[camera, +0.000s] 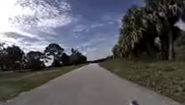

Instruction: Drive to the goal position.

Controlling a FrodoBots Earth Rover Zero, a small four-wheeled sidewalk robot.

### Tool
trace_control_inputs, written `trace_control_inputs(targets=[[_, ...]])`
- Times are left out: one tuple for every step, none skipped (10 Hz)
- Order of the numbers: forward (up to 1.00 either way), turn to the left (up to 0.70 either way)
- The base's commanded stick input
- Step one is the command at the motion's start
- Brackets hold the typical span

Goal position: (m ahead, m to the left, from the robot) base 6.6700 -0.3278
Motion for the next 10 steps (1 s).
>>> trace_control_inputs(targets=[[0.69, 0.03], [0.69, 0.20], [0.69, 0.34], [0.69, 0.24], [0.69, 0.08], [0.69, 0.03], [0.69, 0.03], [0.69, 0.03], [0.69, 0.03], [0.69, 0.03]])
